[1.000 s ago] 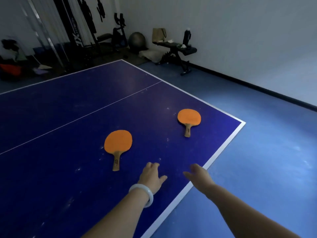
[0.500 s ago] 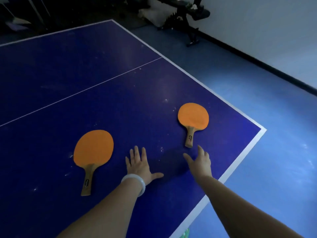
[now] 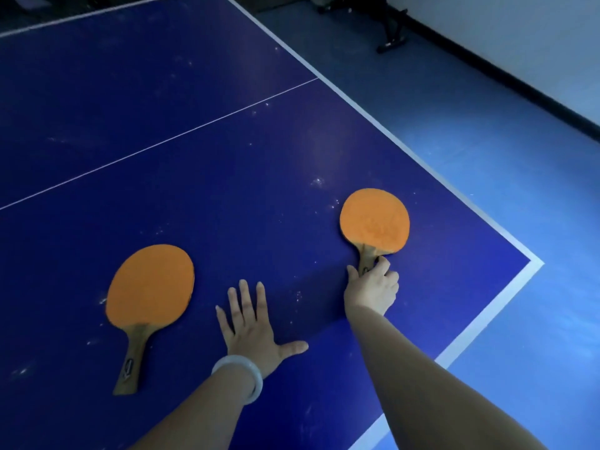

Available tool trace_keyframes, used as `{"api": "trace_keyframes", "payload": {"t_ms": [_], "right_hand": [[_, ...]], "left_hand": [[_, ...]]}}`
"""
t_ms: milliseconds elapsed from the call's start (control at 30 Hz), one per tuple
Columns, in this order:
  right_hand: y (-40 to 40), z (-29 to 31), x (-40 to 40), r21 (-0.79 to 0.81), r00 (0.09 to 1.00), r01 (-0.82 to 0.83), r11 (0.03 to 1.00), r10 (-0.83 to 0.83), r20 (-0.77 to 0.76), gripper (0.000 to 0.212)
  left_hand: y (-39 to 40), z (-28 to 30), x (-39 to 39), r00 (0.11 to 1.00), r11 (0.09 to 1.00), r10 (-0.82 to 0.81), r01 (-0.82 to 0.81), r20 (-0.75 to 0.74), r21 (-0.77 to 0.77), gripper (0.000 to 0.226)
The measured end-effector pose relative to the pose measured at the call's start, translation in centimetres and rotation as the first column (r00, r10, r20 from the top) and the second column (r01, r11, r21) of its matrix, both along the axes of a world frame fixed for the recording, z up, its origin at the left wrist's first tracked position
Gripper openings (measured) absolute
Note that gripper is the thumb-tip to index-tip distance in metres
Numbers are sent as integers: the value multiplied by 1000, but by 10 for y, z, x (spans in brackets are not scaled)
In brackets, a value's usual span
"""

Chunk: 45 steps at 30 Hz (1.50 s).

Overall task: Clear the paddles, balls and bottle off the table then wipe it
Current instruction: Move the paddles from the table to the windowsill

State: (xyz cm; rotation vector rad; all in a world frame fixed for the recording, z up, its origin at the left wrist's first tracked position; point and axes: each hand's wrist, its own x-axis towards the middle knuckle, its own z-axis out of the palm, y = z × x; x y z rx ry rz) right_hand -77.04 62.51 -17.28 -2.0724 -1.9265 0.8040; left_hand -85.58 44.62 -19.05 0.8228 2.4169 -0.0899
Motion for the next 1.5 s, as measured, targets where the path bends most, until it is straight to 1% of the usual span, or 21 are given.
{"api": "trace_keyframes", "payload": {"t_ms": [67,133,200,267,367,467,533,600,667,733,800,900,967,1067,1133,1200,1300,1400,1500], "right_hand": [[-2,1,3,12,1000,-11,1000,11,-14,55],[-8,4,7,-10,997,-12,1000,11,-76,41],[-16,8,13,-93,981,18,995,-36,-191,22],[-30,12,21,-165,967,9,986,-51,-248,14],[-55,16,33,-234,964,-20,972,-43,-261,13],[-84,20,43,-328,965,-39,944,-50,-256,10],[-103,22,46,-357,965,-62,932,-35,-260,11],[-121,23,46,-353,966,-101,930,7,-258,15],[-139,24,43,-340,962,-139,930,46,-269,17],[-156,26,36,-332,952,-173,927,71,-298,17],[-171,29,26,-327,944,-205,923,98,-316,17],[-190,32,11,-307,938,-246,920,145,-316,16],[-201,34,2,-299,935,-266,916,170,-311,14],[-214,34,-9,-286,938,-292,913,214,-274,12],[-220,33,-15,-281,943,-293,914,227,-245,11],[-224,32,-20,-269,946,-287,919,227,-232,11],[-228,28,-22,-265,948,-274,925,213,-237,9],[-228,24,-22,-269,951,-260,928,197,-240,9],[-228,22,-22,-273,952,-255,928,192,-237,10]], "left_hand": [[0,2,0,1000,1000,-3,3,-1,-1,142],[1,5,0,1000,1000,-3,3,-2,3,142],[0,5,0,1000,1000,3,-3,4,9,142],[-1,6,0,1000,1000,8,-8,6,16,143],[-2,9,0,1000,1000,-2,1,19,27,143],[-7,14,-5,996,998,-30,25,78,57,142],[-16,19,-11,992,990,-45,29,114,137,136],[-32,26,-17,989,968,-59,23,137,251,123],[-53,33,-21,986,934,-41,-20,162,357,109],[-77,38,-24,991,899,10,-66,130,432,95],[-103,43,-29,995,853,85,-96,45,513,84],[-138,50,-41,962,770,265,-165,-73,617,75],[-156,50,-51,914,761,387,-241,-122,603,76],[-174,45,-67,872,794,476,-371,-113,481,81],[-176,41,-77,868,818,490,-425,-82,388,81],[-174,37,-86,874,837,479,-428,-81,341,79],[-170,31,-96,882,836,467,-418,-61,355,76],[-171,27,-103,891,839,451,-405,-48,363,67],[-171,28,-108,888,834,460,-435,8,340,60]]}}
